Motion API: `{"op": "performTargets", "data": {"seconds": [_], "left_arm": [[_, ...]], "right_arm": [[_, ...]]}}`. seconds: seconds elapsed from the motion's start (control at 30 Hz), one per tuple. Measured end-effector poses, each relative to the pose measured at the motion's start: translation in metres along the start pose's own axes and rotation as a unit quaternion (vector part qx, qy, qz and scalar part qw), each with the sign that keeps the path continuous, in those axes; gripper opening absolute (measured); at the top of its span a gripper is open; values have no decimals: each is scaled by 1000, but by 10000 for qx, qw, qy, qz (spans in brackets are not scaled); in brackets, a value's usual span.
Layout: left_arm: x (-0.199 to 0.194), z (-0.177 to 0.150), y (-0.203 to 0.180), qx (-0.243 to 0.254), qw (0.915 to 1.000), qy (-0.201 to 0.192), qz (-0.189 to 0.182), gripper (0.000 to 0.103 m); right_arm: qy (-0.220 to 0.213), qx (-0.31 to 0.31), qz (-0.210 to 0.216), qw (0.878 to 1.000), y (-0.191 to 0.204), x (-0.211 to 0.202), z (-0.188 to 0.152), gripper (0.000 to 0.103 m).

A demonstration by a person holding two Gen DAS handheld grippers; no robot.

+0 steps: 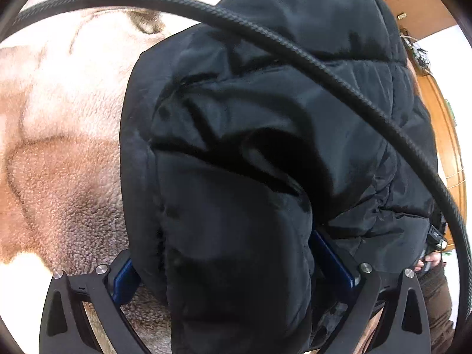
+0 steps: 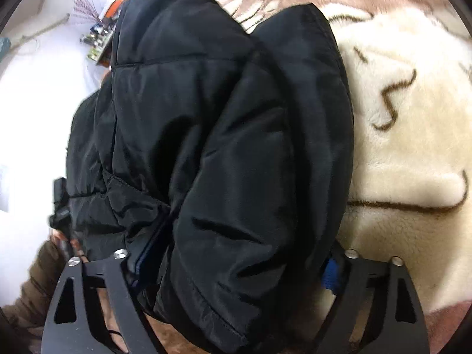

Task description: Fold large clothes

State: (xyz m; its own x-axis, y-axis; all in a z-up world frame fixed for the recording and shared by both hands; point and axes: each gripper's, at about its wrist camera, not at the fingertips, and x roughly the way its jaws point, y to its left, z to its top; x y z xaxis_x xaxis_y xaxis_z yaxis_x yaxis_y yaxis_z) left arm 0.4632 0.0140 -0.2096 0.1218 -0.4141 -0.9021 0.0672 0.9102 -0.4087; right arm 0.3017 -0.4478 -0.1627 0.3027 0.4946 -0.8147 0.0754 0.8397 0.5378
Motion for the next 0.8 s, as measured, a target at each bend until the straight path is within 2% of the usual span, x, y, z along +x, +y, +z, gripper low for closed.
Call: {"op": "performTargets", "data": {"seconds": [0.07,0.17,0.33,0.37,0.43,0.57,0.7,0.73,0.8], "left_arm": [[2,-4,-14,50,9999,-24,158,98],[0,-13,-32,160,9989,-119,431,90],[5,-28,-75,457,9934,-385,974,75],[7,-31,-84,556,9910,-458,1130,74],[12,-34,-99,692,9872,-504,1344,73],[18,-29,-102,378,9922,-352,1134,75],[20,-31,-113,368,9914,-360,1203,75],[18,-30,-111,351,9916,-367,1187,74],[11,-31,-99,331,9922,-434,1119,66]], "right_arm": [[7,-160,-286,9995,11,-1,-1,70],[-47,-425,-817,9957,33,-2,-2,62],[-234,-968,-1780,9790,72,5,-11,56],[-267,-1037,-1868,9765,77,7,-12,55],[-297,-1058,-1935,9749,82,9,-14,55],[-331,-955,-1856,9774,79,10,-13,55],[-292,-728,-1722,9819,64,6,-11,57],[-311,-715,-1712,9821,52,0,-10,57],[-386,-809,-1837,9789,56,-2,-14,55]]}}
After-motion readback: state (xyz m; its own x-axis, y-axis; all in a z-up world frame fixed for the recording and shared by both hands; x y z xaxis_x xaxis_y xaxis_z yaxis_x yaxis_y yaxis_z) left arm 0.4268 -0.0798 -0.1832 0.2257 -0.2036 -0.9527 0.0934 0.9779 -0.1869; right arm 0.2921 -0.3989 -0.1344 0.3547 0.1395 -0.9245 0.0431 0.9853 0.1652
